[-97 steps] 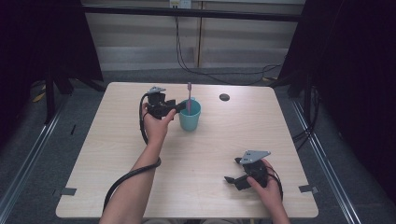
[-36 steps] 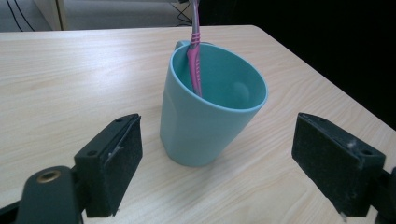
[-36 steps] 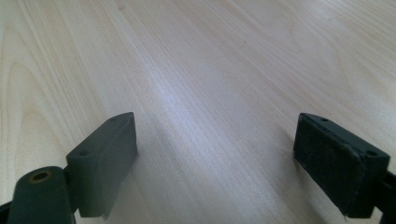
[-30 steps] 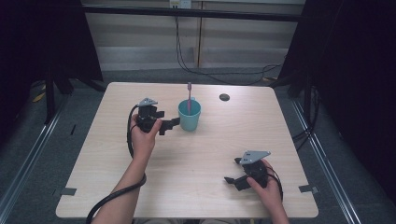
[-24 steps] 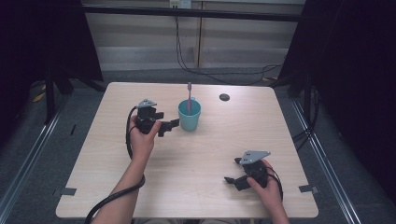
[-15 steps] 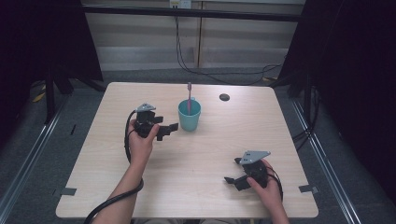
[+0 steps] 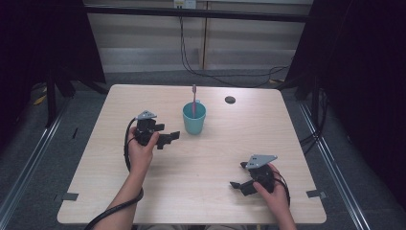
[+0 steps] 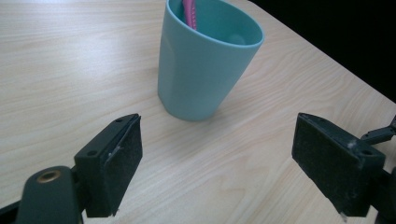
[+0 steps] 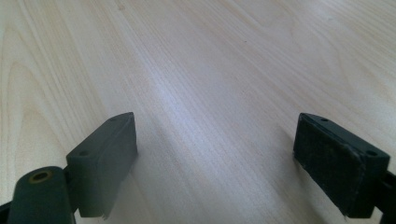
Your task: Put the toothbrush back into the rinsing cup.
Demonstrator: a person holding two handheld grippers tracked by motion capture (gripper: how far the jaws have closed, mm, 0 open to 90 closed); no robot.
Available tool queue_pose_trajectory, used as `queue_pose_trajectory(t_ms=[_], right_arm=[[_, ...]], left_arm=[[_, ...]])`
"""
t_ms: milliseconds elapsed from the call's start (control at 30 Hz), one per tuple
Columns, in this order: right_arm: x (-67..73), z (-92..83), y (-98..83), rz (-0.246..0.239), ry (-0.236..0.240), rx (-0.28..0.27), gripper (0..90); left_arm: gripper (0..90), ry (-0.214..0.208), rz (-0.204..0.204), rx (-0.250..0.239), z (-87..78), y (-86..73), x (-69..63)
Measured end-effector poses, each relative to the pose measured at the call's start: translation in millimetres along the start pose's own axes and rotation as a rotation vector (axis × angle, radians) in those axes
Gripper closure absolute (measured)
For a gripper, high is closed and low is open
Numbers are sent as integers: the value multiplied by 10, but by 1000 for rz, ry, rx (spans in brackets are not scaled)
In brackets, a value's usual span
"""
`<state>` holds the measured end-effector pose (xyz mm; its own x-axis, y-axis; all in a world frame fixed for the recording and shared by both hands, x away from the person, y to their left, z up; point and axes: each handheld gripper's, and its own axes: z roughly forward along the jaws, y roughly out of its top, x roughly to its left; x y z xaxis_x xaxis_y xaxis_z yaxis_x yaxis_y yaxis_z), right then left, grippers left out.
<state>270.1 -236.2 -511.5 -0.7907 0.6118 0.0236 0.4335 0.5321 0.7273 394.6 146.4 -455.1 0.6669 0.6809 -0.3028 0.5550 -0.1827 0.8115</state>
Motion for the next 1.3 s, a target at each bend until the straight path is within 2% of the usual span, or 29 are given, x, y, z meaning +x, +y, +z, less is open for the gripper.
queue_pose_trajectory(t_ms=[733, 867, 1300], right_arm=[[0, 0, 0, -2, 1, 0, 132], [0, 0, 0, -1, 2, 0, 132], [0, 0, 0, -1, 2, 0, 132]], left_arm=[[163, 8, 9, 27, -89, -218, 67], [163, 11, 20, 38, -109, -259, 77], [164, 12, 30, 56, -146, -409, 75]])
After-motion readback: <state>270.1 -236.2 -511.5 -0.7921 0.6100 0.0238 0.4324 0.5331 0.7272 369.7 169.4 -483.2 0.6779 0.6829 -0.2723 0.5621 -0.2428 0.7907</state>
